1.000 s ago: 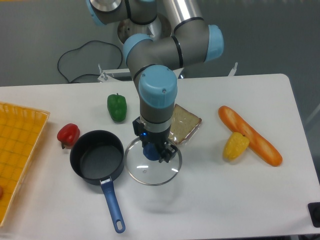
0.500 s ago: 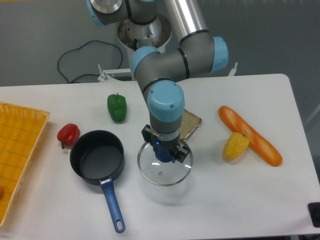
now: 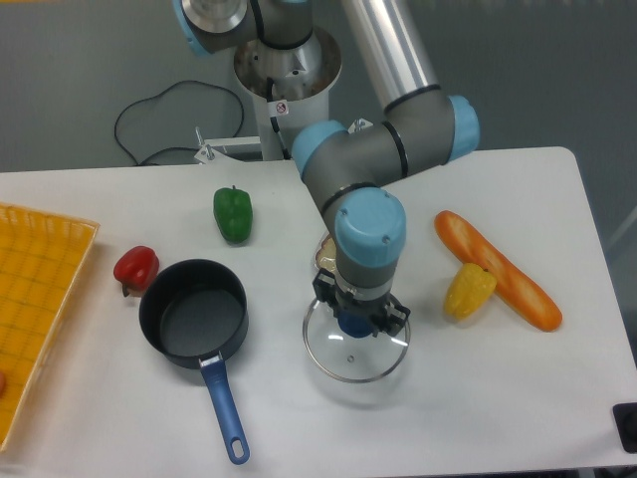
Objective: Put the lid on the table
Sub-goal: 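Carry the glass lid off the saucepan toward the bread package, then lower the glass lid flat onto the table beside the bread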
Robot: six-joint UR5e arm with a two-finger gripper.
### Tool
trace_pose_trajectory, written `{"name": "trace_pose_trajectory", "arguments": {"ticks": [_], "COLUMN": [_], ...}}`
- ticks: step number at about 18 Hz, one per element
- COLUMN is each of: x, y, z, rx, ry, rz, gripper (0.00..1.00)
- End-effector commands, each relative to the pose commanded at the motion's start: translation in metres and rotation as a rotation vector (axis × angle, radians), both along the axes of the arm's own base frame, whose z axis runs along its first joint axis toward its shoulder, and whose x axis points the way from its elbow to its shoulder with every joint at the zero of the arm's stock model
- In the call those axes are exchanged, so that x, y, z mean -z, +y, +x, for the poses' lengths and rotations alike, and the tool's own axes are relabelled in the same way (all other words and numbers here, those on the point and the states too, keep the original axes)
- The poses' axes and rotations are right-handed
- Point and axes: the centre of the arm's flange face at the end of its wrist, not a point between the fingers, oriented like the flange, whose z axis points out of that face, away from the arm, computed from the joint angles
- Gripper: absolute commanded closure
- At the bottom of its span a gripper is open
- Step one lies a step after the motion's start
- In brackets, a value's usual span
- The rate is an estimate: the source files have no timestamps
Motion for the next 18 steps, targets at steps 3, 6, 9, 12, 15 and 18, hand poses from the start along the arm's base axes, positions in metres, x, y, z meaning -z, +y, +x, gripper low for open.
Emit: {"name": "trace_pose_trajectory", "arguments": {"ticks": [3,6,9,12,15,18], "x": [0.007,0.013,0.019,0.025,0.028,0.03], "y": [-0.004,-0.004,-0.002,-0.001,-0.003,-0.003], "z": [-0.016,-0.026,-0.028,-0.029,-0.031,-0.031], "rx": [-0.018,-0.026,-0.028,-0.026,-0.029,-0.028], "ry": [-0.005,-0.003,0.005,-0.001,-0.004,-0.006], "rz": [-0.002,-0.001,0.006,0.001,-0.003,-0.005], "gripper": [0.51,0.51,0.51,0.51,0.51,0.5]}}
